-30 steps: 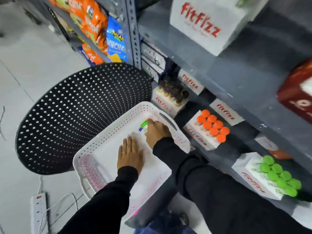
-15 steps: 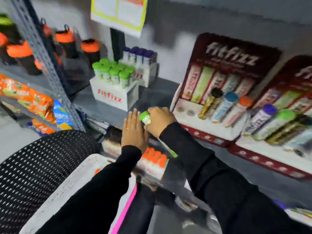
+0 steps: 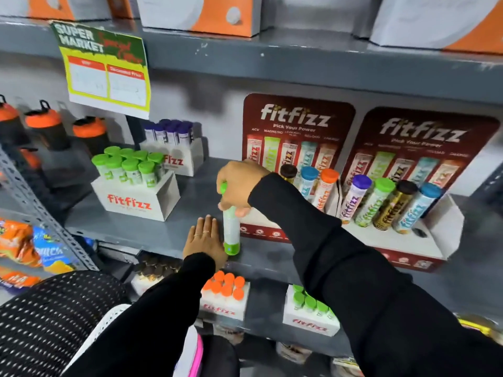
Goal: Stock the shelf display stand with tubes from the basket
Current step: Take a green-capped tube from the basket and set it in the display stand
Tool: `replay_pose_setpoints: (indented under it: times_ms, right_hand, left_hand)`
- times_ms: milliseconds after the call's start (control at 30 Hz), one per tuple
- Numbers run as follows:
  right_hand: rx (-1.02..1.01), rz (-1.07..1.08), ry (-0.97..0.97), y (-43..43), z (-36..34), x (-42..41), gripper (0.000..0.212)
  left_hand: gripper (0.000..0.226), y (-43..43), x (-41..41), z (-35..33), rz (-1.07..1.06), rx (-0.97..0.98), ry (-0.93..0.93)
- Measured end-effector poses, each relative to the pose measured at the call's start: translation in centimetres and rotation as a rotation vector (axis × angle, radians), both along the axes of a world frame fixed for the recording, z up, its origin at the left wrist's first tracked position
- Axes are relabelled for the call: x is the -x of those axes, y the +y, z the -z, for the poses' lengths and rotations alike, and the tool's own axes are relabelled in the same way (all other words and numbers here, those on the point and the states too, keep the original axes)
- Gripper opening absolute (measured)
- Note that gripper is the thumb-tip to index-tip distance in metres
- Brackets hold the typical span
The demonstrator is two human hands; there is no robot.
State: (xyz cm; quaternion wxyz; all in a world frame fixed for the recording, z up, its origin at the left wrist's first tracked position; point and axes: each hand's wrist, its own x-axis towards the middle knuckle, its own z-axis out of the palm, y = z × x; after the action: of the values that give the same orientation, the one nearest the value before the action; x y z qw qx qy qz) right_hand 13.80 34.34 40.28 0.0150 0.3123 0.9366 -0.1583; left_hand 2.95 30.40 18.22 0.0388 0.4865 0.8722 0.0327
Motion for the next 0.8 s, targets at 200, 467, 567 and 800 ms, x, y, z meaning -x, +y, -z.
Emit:
replay_pose_setpoints:
  times_ms: [200,467,567,800]
  right_hand:
    - [-0.102,0.002,0.031,0.5,0.0,0.1,0.043]
    - [-0.147,-0.052,0.102,1.1,-1.0,-0.4,0.035]
    - [-0.162,-0.059,0.075,1.1,-1.3,-0.6,0.023]
    - [-0.151,-0.049,0.025,1.3,-1.6,-1.1,0.027]
  left_hand:
    - [0.067,-0.1,-0.4,0.0,-0.037,-0.141,-0.014]
    - [0.066,-0.1,-0.5,-0.1,-0.042,-0.102,0.023]
    - [0.067,-0.1,-0.4,-0.1,-0.038,-0.105,0.016]
    - [0.067,0.0,-0.2,0.2,-0.023,-0.071,0.03]
